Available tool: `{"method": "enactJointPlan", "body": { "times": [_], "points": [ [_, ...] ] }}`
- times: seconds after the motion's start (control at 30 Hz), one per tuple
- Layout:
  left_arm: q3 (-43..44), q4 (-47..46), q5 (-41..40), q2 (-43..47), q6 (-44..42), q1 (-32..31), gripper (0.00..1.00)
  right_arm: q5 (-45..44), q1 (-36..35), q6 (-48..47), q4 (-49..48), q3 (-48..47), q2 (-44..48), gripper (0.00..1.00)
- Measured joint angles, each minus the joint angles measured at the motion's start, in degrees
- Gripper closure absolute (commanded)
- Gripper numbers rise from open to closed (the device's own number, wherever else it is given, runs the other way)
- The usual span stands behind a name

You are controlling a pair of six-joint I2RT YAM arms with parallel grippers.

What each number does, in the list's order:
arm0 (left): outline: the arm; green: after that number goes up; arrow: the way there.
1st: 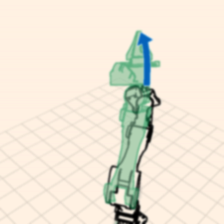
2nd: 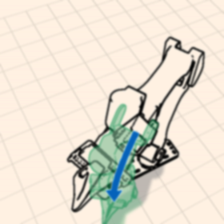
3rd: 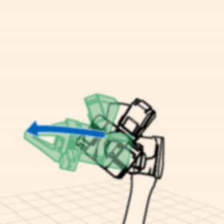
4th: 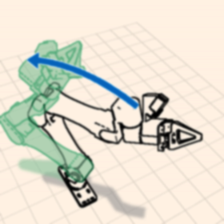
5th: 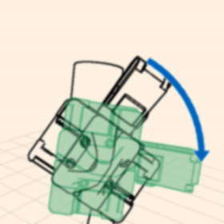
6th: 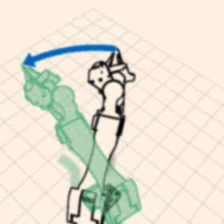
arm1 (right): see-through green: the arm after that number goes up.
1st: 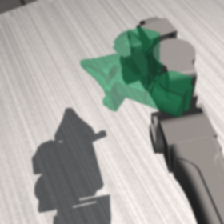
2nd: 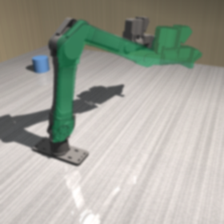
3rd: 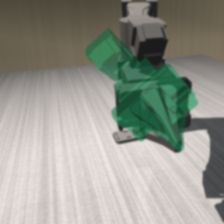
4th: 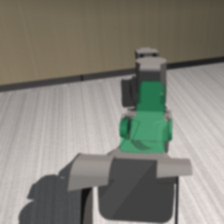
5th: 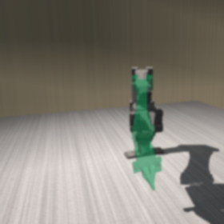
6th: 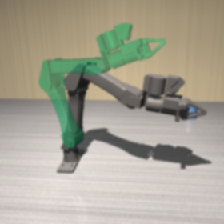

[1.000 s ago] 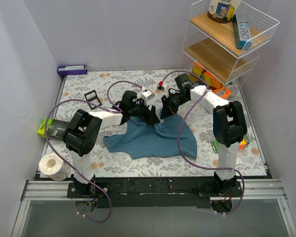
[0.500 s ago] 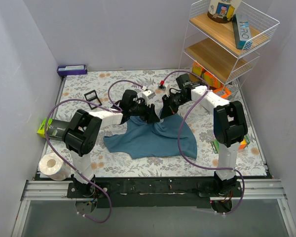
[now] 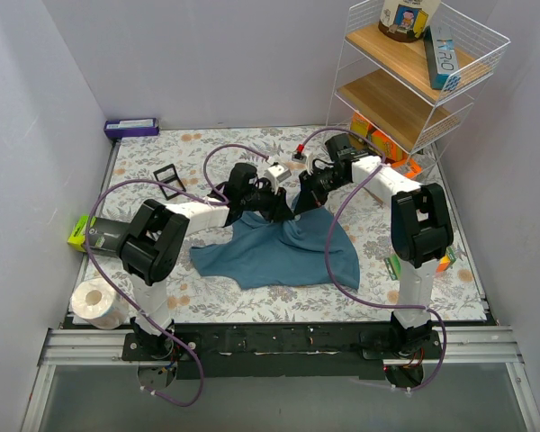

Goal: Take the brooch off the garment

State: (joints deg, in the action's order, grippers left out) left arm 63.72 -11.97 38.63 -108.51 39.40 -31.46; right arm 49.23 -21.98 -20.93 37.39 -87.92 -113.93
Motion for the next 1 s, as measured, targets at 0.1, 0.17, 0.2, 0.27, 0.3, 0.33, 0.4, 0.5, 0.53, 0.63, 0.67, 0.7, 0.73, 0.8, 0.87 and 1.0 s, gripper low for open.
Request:
{"method": "enactJointPlan", "body": {
  "times": [0.1, 0.17, 0.2, 0.27, 0.3, 0.33, 0.4, 0.5, 0.53, 0.63, 0.67, 0.7, 0.73, 0.8, 0.87, 1.0],
  "points": [
    [1.0, 0.6, -1.9, -0.5, -0.6, -0.7, 0.87, 0.2, 0.5, 0.0, -0.3, 0.4, 0.0, 0.99],
    [2.2, 1.3, -2.8, -1.4, -0.6, -1.1, 0.86, -0.3, 0.9, 0.0, -0.4, 0.5, -0.1, 0.99],
    [2.9, 1.5, -3.1, -2.0, -0.3, -1.3, 0.86, -0.7, 1.1, 0.0, -0.6, 0.5, -0.1, 0.99],
    [3.7, 1.7, -3.5, -2.7, 0.1, -1.3, 0.84, -1.1, 1.4, 0.1, -1.1, 0.6, -0.3, 0.99],
    [3.8, 1.7, -3.5, -2.8, 0.5, -1.3, 0.84, -1.2, 1.4, 0.3, -1.4, 0.6, -0.4, 0.99],
    [3.8, 2.0, -3.3, -2.8, 1.0, -1.1, 0.84, -1.2, 1.4, 0.6, -1.6, 0.6, -0.5, 0.99],
    [3.8, 2.1, -2.5, -2.8, 2.1, -0.6, 0.86, -1.2, 1.4, 1.4, -2.0, 0.7, -0.5, 0.99],
    [3.5, 1.9, -0.8, -2.7, 4.2, 0.4, 0.81, -1.0, 1.3, 2.7, -3.0, 0.9, -0.5, 0.99],
    [3.3, 1.6, 0.2, -2.6, 4.9, 0.9, 0.74, -0.8, 1.2, 3.1, -3.4, 1.0, -0.5, 0.99],
    [2.2, 0.3, 4.6, -2.6, 6.7, 2.5, 0.62, 0.1, 0.7, 3.8, -3.5, 1.2, -0.5, 0.99],
    [1.9, -0.2, 6.3, -2.6, 7.3, 3.1, 0.59, 0.3, 0.5, 4.1, -3.3, 1.2, -0.5, 0.99],
    [1.7, -0.9, 7.9, -2.6, 7.8, 3.8, 0.57, 0.7, 0.4, 4.3, -3.2, 1.2, -0.5, 0.99],
    [1.7, -1.7, 9.4, -2.6, 8.4, 4.4, 0.55, 1.0, 0.2, 4.6, -2.9, 1.3, -0.5, 0.99],
    [1.7, -3.9, 12.0, -2.6, 9.9, 5.4, 0.47, 1.6, 0.0, 4.8, -2.4, 1.5, -0.5, 0.99],
    [1.4, -6.2, 13.7, -2.6, 11.5, 6.0, 0.41, 1.9, -0.2, 5.0, -1.8, 1.6, -0.5, 0.99],
    [0.0, -9.0, 16.0, -2.6, 12.9, 6.0, 0.35, 2.1, -0.4, 5.3, -1.6, 1.6, -0.5, 0.99]
  ]
}}
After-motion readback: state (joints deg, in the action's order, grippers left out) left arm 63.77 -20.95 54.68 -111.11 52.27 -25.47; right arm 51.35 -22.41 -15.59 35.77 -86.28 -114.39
